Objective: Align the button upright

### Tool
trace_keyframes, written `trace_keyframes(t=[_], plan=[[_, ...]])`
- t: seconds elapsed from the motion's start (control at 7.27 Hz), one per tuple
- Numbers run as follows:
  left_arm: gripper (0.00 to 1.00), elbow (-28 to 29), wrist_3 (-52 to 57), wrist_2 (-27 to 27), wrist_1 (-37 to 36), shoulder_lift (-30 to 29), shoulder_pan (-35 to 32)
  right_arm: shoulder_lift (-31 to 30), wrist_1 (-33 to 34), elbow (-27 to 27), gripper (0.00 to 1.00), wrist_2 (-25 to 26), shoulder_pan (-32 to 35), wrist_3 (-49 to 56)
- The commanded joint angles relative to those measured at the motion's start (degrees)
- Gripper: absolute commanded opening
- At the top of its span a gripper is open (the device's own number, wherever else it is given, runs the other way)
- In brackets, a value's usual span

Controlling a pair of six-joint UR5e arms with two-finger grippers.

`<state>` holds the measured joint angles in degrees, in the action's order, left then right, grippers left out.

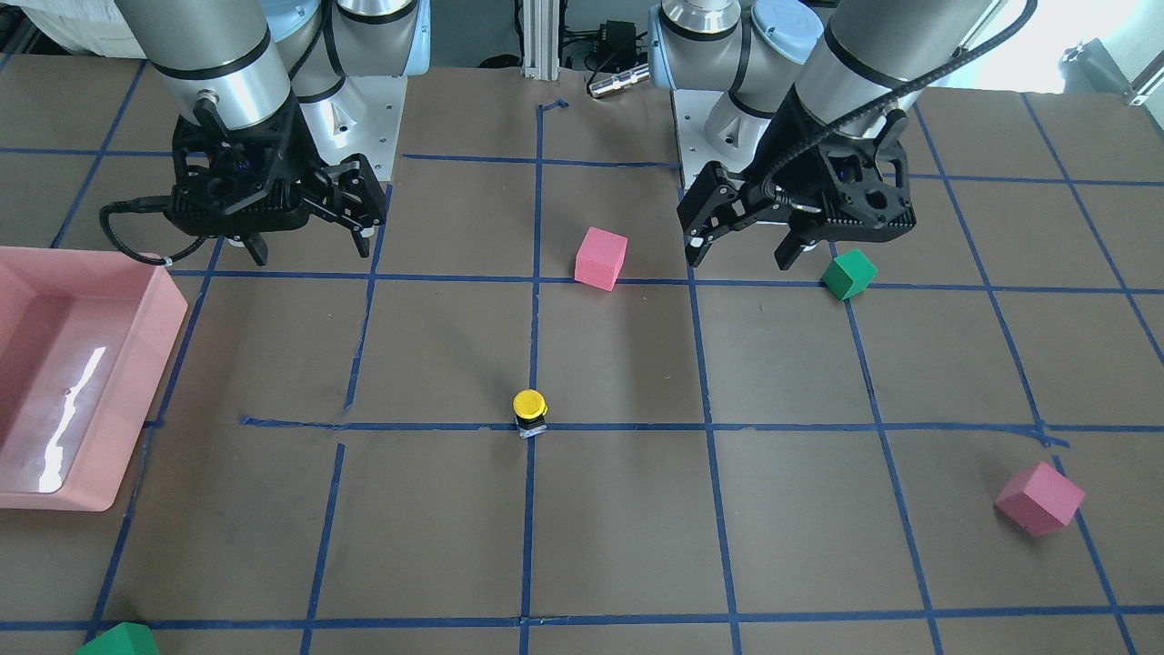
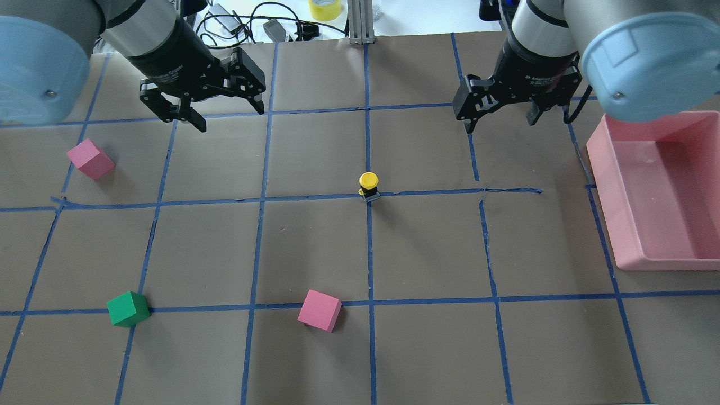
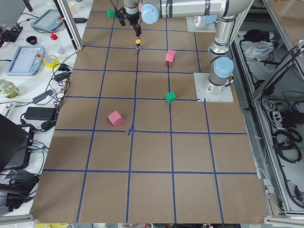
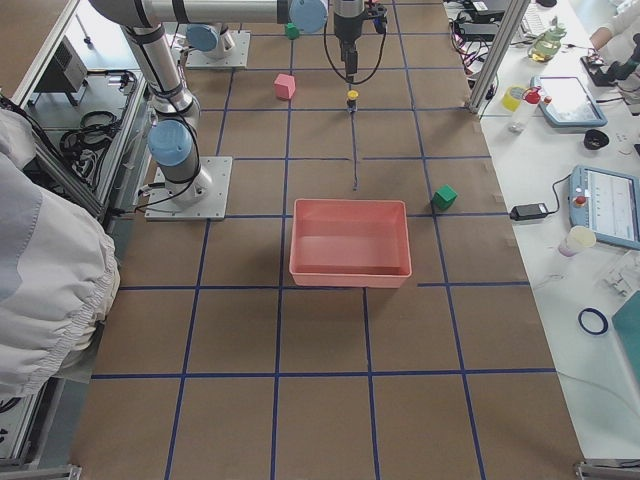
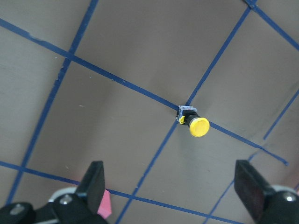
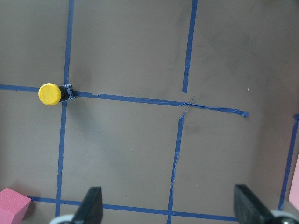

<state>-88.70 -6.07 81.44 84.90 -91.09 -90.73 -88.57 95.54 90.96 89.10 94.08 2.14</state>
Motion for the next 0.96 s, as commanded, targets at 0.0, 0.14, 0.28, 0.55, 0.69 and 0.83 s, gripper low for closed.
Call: trace_keyframes(t=[0.0, 0.14, 0.28, 0.55, 0.69, 0.83], plan=[[1.00, -0.41, 4.14, 10.52, -1.84, 2.40, 0.12, -0.02, 0.00, 0.01, 1.00, -0.07, 0.05, -0.21], [1.00, -0.50, 4.14, 11.28, -1.84, 2.49, 0.11, -0.02, 0.00, 0.01, 1.00, -0.16, 0.05, -0.21], [1.00, -0.50, 4.05, 11.46, -1.93, 2.58, 0.03, -0.02, 0.09, 0.01, 1.00, -0.24, 0.14, -0.12], [1.00, -0.42, 3.52, 11.55, -1.93, 2.49, 0.03, -0.11, 0.09, 0.01, 1.00, -0.42, 0.14, -0.21], [1.00, -0.50, 3.61, 11.12, -1.84, 2.49, 0.03, -0.02, 0.09, 0.09, 1.00, -0.42, 0.32, -0.82], [1.00, -0.59, 4.13, 11.11, -1.93, 2.49, 0.03, 0.50, 0.52, 0.27, 1.00, -0.94, 0.93, -0.91]])
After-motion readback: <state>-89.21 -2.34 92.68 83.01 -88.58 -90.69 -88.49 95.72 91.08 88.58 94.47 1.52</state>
